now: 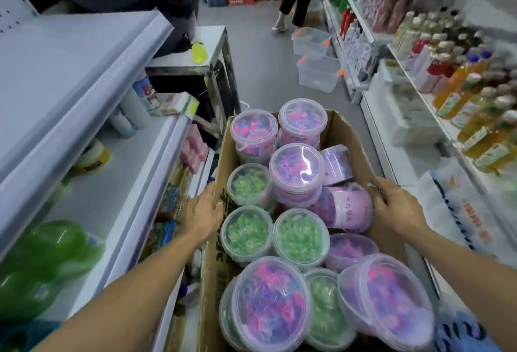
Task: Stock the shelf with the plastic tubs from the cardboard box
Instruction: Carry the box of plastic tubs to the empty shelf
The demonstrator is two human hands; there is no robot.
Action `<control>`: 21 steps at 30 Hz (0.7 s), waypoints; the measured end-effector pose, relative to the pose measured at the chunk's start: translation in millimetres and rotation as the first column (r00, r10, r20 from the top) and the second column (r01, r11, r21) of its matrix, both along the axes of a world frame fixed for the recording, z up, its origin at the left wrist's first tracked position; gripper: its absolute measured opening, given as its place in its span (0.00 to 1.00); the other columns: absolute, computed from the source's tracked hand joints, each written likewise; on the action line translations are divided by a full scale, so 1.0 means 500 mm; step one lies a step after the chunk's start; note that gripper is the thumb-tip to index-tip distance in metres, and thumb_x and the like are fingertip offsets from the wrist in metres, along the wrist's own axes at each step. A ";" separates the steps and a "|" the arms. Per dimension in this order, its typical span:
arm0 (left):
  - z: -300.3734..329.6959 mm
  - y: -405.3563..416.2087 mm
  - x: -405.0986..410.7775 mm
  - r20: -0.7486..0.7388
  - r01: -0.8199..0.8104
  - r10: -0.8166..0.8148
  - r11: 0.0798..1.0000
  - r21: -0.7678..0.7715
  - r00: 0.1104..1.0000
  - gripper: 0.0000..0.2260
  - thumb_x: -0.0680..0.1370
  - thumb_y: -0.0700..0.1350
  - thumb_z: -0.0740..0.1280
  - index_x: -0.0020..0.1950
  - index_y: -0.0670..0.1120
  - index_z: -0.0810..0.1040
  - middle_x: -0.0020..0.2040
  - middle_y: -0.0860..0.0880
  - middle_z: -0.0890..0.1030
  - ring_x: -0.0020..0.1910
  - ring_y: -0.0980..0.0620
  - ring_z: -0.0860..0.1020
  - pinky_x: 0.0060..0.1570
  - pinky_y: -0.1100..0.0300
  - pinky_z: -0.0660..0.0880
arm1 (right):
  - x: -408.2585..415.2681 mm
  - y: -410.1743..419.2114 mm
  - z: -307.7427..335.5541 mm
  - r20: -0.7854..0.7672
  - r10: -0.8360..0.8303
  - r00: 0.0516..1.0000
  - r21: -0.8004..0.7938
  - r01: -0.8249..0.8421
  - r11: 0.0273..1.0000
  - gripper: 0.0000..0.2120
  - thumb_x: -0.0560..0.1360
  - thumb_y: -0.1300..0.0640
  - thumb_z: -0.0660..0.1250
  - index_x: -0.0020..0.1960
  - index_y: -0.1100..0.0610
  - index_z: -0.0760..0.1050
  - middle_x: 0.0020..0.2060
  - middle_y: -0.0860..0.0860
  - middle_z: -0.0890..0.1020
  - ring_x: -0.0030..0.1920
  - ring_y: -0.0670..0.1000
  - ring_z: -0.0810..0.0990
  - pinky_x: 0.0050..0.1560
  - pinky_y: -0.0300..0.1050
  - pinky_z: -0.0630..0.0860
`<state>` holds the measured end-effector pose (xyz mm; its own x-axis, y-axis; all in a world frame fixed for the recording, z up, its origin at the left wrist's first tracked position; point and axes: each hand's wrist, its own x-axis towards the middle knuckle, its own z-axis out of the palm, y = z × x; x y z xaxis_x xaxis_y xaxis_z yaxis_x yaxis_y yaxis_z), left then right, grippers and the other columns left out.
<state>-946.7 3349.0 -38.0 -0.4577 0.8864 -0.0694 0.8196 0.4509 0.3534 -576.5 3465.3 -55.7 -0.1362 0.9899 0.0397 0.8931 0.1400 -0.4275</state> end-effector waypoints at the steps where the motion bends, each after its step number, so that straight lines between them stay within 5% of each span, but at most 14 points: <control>1: -0.011 0.041 -0.012 0.006 -0.012 0.012 1.000 -0.009 1.000 0.26 0.78 0.49 0.63 0.75 0.50 0.62 0.49 0.45 0.82 0.50 0.41 0.79 0.48 0.52 0.74 | -0.010 0.044 -0.010 0.008 -0.001 1.000 -0.012 0.001 1.000 0.07 0.78 0.51 0.58 0.52 0.52 0.71 0.44 0.61 0.83 0.44 0.65 0.81 0.42 0.54 0.77; 7: -0.089 0.256 -0.079 0.017 -0.055 0.055 0.998 -0.037 0.998 0.26 0.78 0.49 0.63 0.75 0.51 0.61 0.53 0.43 0.82 0.51 0.39 0.79 0.51 0.50 0.74 | -0.075 0.267 -0.083 0.011 0.010 1.000 -0.068 -0.009 0.998 0.18 0.74 0.43 0.51 0.60 0.48 0.68 0.43 0.59 0.84 0.42 0.65 0.81 0.40 0.55 0.78; 12: -0.158 0.401 -0.142 -0.039 -0.038 0.036 0.997 -0.074 0.999 0.24 0.79 0.48 0.62 0.74 0.50 0.62 0.52 0.42 0.82 0.50 0.39 0.79 0.49 0.51 0.75 | -0.146 0.388 -0.149 -0.066 -0.023 0.998 -0.083 0.017 0.996 0.23 0.72 0.48 0.53 0.64 0.49 0.71 0.46 0.63 0.83 0.46 0.67 0.81 0.43 0.55 0.77; 21: -0.296 0.614 -0.263 -0.035 0.043 -0.047 0.993 -0.112 0.998 0.24 0.78 0.47 0.63 0.74 0.51 0.61 0.48 0.41 0.83 0.46 0.38 0.80 0.45 0.49 0.74 | -0.254 0.553 -0.284 -0.081 -0.094 0.992 -0.137 0.082 0.987 0.21 0.72 0.49 0.53 0.63 0.52 0.72 0.46 0.64 0.83 0.44 0.67 0.80 0.42 0.53 0.76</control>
